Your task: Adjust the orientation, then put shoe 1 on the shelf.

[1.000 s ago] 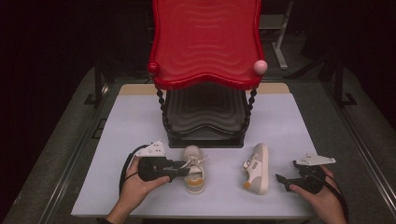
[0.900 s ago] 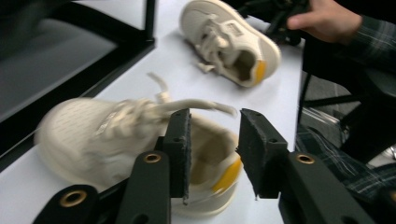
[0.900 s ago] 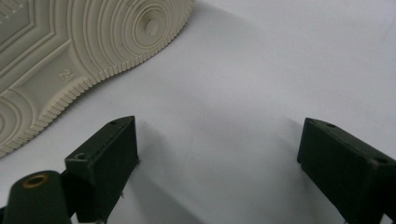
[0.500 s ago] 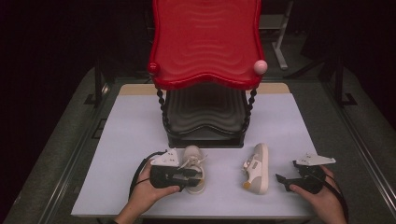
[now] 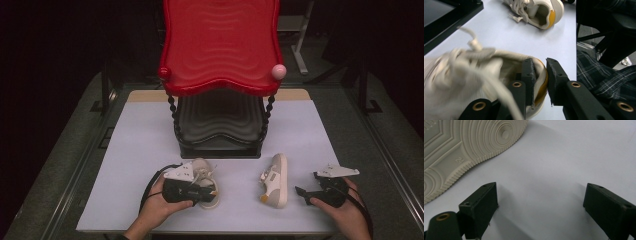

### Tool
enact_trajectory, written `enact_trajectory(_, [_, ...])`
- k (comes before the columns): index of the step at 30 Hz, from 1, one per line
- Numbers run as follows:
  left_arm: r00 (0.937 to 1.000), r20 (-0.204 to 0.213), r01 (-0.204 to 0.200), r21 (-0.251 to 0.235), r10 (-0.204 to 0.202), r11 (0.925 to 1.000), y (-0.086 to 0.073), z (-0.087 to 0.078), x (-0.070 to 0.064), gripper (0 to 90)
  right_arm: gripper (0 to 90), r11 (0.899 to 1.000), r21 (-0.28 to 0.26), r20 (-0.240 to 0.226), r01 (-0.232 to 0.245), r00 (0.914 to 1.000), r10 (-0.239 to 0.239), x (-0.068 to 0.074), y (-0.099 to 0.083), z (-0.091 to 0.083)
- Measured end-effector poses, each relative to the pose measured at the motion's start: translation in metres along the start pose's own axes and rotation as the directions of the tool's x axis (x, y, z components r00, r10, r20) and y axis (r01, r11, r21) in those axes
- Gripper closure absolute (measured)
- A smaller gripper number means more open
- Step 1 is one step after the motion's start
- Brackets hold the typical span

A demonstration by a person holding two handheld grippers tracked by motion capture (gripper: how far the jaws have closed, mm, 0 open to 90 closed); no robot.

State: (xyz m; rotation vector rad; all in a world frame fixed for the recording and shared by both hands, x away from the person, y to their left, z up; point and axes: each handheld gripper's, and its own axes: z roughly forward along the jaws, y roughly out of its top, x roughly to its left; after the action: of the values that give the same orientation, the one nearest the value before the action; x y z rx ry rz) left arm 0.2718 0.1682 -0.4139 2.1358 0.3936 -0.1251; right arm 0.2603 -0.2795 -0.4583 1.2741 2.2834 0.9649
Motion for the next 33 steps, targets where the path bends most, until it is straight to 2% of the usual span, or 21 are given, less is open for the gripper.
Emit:
enact_trajectory(5, [0.9994, 0.025, -0.025, 0.022, 0.024, 0.9994, 0.002, -0.003, -0.002, 78.0, 11.3, 1.000, -0.001, 0.001, 0.001, 1.0000, -0.001, 0.000, 0.000, 0.000])
enact_trajectory(8, [0.9985, 0.044, -0.034, 0.017, 0.033, 0.9993, 0.006, -0.006, -0.004, 78.0, 11.4, 1.000, -0.001, 0.001, 0.001, 1.0000, -0.001, 0.000, 0.000, 0.000])
enact_trajectory(13, [0.9960, 0.050, -0.075, 0.026, 0.074, 0.9968, 0.014, -0.012, -0.011, 78.2, 11.3, 1.000, 0.000, 0.000, 0.000, 1.0000, 0.000, 0.000, 0.000, 0.000])
enact_trajectory(23, [0.9893, 0.077, -0.124, 0.005, 0.123, 0.9922, 0.032, -0.027, -0.021, 78.6, 11.3, 1.000, -0.001, 0.001, 0.000, 1.0000, 0.000, 0.000, 0.000, 0.000])
enact_trajectory(33, [0.9817, 0.074, -0.175, -0.020, 0.176, 0.9844, 0.058, -0.044, -0.025, 78.7, 11.3, 1.000, -0.001, 0.001, 0.001, 1.0000, -0.001, 0.000, 0.000, 0.000])
